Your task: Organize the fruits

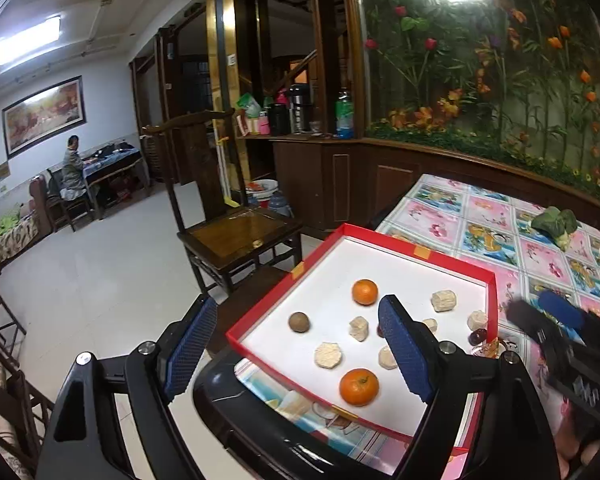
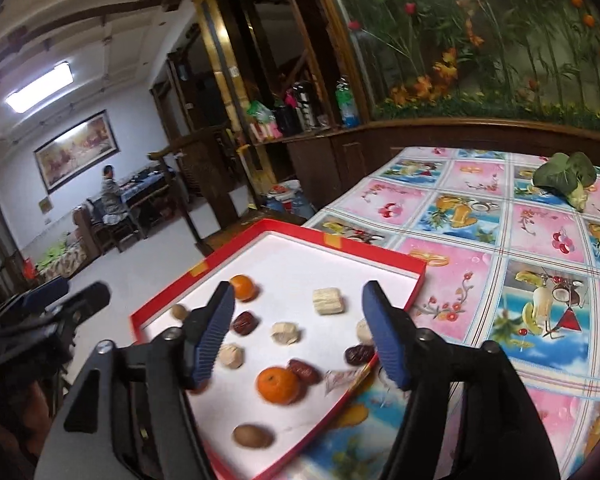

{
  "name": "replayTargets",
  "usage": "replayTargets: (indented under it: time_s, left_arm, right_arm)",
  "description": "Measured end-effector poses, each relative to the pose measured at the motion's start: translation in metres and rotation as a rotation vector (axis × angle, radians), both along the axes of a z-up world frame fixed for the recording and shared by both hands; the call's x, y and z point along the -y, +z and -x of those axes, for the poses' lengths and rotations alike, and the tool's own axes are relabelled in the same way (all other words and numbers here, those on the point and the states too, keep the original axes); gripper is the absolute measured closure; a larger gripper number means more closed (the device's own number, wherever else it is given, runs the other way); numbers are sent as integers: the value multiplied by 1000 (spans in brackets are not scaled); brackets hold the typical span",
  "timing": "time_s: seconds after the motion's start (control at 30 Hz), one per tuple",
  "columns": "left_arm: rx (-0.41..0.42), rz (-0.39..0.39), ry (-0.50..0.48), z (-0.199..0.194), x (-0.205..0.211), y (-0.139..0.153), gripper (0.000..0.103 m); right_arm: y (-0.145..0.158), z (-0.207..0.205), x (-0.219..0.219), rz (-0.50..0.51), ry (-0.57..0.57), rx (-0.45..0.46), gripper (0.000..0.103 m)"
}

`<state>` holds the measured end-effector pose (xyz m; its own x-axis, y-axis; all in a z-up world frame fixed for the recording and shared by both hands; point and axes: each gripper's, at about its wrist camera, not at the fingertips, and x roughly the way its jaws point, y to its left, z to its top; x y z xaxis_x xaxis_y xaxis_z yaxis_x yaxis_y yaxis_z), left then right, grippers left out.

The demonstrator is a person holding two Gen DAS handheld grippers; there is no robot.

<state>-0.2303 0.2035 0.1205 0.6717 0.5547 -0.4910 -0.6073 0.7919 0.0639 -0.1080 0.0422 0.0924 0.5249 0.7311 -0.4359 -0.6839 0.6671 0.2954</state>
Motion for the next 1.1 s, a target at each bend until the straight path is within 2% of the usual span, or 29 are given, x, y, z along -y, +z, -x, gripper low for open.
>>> replayTargets:
  time_s: [0.17,0.27,0.33,0.4,0.47,0.57,0.7,0.8,0.97,1.1]
  left_arm:
    - [0,1,31,-3,1,7,7]
    - [39,-13,53,3,4,11,0]
    - [39,-38,66,0,6,12,0]
    - [27,-61,80,-3,8,12,0]
    - [22,-60,74,-6,9,11,0]
    - [21,-25,57,-5,7,11,0]
    - [22,-31,70,-4,7,12,0]
    - [26,-32,77,-3,5,13,0]
    - [28,-39,81,-4,2,12,0]
    - [12,-51,84,-6,1,10,0]
  right_arm:
    - [-1,21,14,23,50,47,21]
    - [-1,26,17,39,55,61,15]
    - [0,25,19,32,49,63,13]
    - [2,26,20,22,40,66,6]
    - [3,28,23,9,18,80,2]
    - [9,33,29,-20,3,126,0]
    - [15,42,35,-63,15,191,0]
    - [17,43,35,-70,18,205,0]
    - [18,47,38,-61,-62,277,0]
    - [16,46,35,-52,-54,271,0]
